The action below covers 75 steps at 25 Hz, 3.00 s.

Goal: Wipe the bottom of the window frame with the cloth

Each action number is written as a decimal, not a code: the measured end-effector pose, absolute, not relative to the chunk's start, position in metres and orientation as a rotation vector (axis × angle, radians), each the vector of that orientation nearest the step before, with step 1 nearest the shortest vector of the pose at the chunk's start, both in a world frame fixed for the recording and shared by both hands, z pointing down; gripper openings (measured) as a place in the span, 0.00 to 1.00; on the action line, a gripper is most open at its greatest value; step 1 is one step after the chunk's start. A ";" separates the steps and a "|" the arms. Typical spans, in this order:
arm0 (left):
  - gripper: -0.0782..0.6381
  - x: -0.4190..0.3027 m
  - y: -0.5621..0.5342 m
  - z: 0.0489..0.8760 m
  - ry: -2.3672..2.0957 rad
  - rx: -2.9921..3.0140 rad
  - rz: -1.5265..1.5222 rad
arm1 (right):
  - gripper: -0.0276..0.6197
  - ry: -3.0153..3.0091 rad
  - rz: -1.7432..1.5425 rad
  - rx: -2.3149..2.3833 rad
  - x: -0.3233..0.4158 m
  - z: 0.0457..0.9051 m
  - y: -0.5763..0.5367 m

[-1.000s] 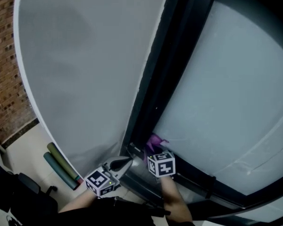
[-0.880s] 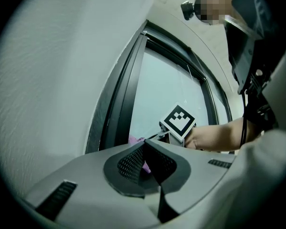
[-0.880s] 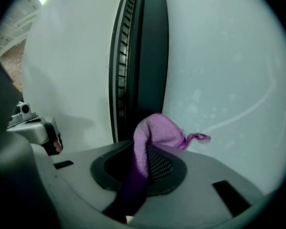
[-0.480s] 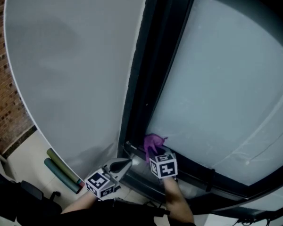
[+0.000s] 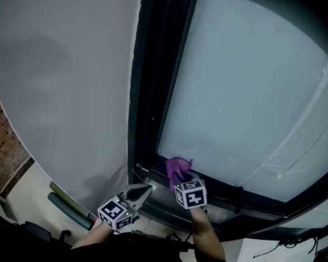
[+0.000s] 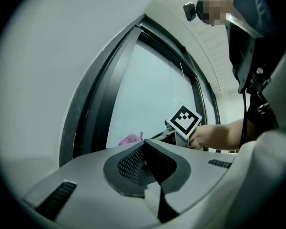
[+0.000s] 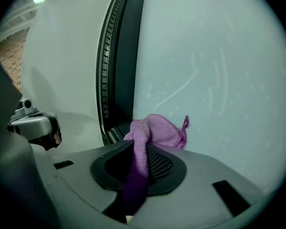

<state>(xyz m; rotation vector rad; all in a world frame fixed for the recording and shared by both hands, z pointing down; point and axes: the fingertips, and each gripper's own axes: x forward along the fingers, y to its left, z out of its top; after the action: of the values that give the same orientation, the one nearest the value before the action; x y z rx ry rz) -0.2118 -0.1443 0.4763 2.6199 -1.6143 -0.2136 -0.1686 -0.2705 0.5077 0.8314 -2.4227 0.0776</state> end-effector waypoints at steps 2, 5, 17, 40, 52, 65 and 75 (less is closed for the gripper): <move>0.11 -0.208 -0.146 0.476 -1.593 2.623 -0.215 | 0.16 -2.420 0.086 0.854 -0.163 0.507 -0.272; 0.11 -0.201 -0.147 0.475 -1.562 2.625 -0.204 | 0.16 -2.407 0.083 0.890 -0.154 0.507 -0.272; 0.11 -0.172 -0.154 0.477 -1.457 2.678 -0.196 | 0.16 -2.357 0.086 1.028 -0.105 0.508 -0.276; 0.11 -0.133 -0.165 0.484 -1.353 2.750 -0.149 | 0.16 -2.291 0.114 1.207 -0.032 0.507 -0.282; 0.11 -0.116 -0.171 0.484 -1.249 2.773 -0.151 | 0.16 -2.220 0.079 1.386 0.002 0.505 -0.283; 0.11 -0.111 -0.183 0.488 -1.156 2.838 -0.158 | 0.16 -2.159 0.089 1.644 0.031 0.499 -0.282; 0.11 -0.114 -0.178 0.489 -1.112 2.851 -0.155 | 0.16 -2.249 0.352 1.934 0.058 0.491 -0.275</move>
<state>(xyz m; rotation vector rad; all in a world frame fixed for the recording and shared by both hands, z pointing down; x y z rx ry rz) -0.1142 -0.1778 0.4890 2.8508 -1.1121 -0.1550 0.0580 -0.2747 0.4910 1.9342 -2.2492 0.3524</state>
